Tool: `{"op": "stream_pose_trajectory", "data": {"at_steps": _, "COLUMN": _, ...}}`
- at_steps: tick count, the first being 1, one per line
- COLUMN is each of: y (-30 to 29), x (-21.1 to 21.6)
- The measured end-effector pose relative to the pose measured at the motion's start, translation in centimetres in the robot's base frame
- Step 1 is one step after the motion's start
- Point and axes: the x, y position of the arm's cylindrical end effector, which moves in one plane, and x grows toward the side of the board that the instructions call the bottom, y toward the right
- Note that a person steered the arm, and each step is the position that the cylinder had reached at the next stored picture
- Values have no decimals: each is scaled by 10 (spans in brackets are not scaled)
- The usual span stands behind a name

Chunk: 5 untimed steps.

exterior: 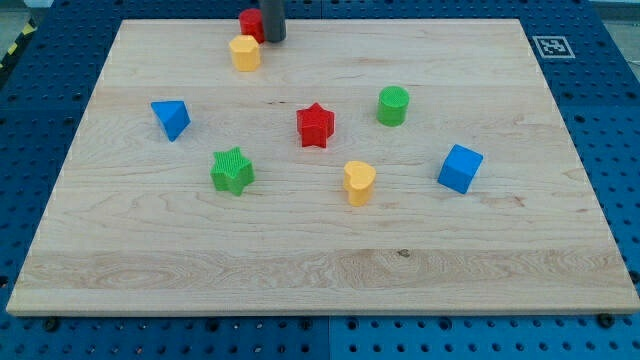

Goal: Move the red circle to the top left of the yellow hexagon

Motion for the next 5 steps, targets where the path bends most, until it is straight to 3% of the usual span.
{"op": "stream_pose_trajectory", "data": {"at_steps": 2, "y": -1, "x": -35}}
{"op": "stream_pose_trajectory", "data": {"at_steps": 5, "y": -60, "x": -35}}
